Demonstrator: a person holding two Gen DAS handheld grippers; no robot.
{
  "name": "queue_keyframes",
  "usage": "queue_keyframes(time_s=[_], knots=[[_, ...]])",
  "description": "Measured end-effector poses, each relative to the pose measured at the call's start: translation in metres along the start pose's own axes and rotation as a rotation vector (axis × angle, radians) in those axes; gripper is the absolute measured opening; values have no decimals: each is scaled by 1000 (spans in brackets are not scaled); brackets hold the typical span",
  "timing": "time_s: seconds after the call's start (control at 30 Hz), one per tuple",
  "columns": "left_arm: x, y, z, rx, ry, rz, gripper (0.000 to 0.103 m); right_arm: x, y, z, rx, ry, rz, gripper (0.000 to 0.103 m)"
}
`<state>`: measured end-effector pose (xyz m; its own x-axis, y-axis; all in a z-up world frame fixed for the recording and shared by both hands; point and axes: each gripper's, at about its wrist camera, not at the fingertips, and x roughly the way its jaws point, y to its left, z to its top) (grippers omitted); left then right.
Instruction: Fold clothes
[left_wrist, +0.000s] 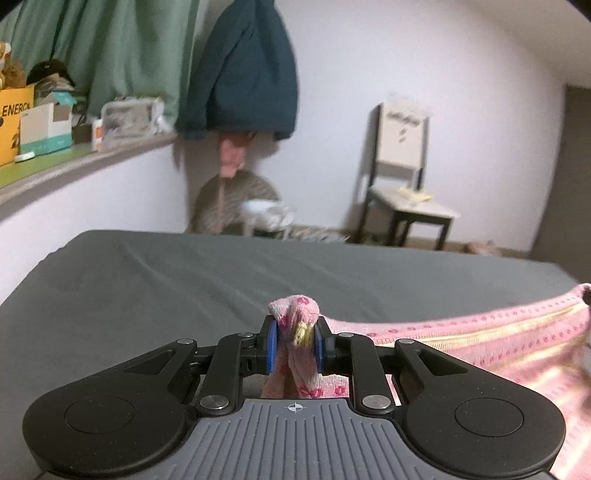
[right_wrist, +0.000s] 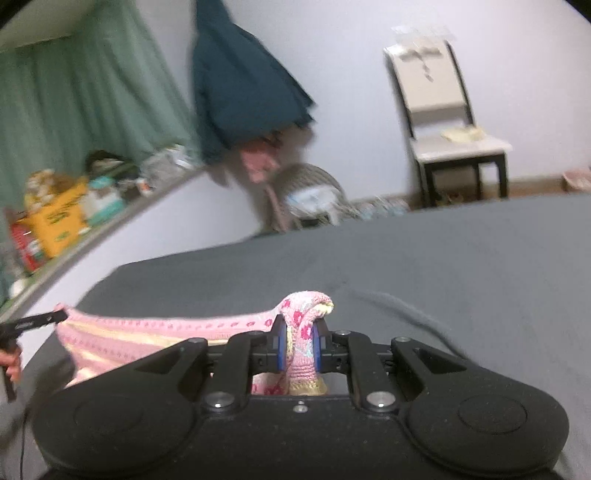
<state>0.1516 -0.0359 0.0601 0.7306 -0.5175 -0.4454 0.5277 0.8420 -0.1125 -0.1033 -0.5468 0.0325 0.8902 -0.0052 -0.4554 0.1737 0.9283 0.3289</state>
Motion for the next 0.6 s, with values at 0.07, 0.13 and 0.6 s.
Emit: queue_keyframes(time_s=[0.07, 0.13, 0.6], knots=[[-27, 5, -9, 28, -19, -43, 20, -28, 6, -9, -46, -21, 37, 14], [-53, 6, -20, 63, -24, -81, 20, -54, 17, -24, -109, -13, 56, 14], [-114, -46, -127, 667, 239, -9, 34, -88, 97, -140, -635, 240, -135, 43]])
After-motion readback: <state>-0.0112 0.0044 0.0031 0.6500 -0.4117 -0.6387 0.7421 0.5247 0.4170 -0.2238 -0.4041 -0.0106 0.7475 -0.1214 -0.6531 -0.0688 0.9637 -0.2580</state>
